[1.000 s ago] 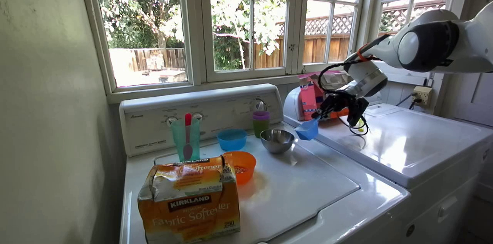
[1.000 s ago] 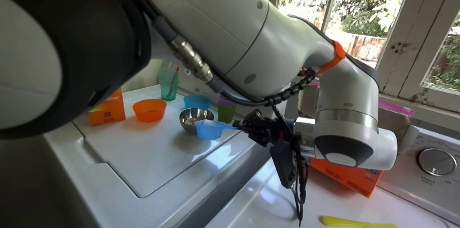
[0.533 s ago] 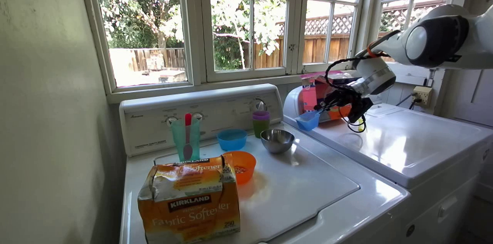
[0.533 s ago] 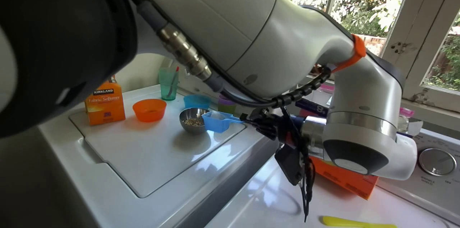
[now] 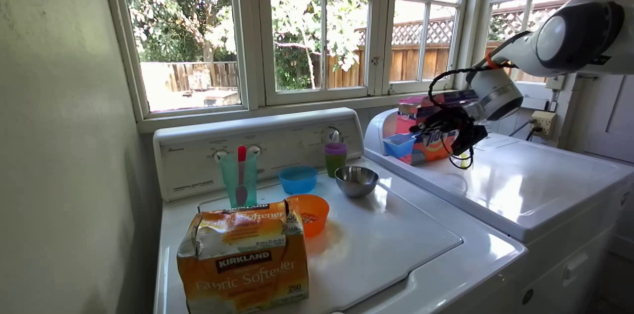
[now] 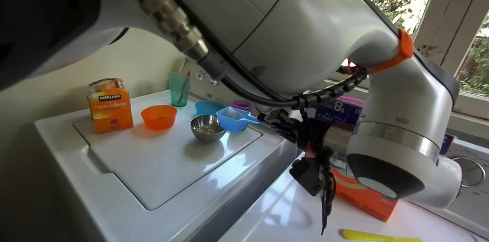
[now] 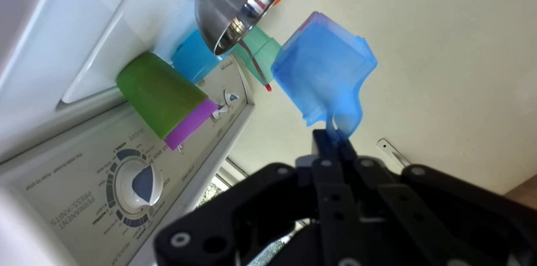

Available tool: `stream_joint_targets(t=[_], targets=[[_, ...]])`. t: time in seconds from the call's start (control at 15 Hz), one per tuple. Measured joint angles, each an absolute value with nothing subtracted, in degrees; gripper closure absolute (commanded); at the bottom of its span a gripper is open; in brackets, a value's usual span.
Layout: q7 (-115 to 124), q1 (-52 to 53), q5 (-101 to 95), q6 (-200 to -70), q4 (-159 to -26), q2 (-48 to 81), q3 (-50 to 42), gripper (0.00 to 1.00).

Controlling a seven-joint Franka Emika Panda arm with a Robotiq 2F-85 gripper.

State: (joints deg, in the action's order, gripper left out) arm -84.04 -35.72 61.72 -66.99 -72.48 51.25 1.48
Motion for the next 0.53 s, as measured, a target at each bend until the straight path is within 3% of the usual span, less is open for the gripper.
stream_joint_targets(t=[0.53], targets=[[-85.3,-36.4,64.3,-66.9,-79.2,47.5,-0.4,0.99]])
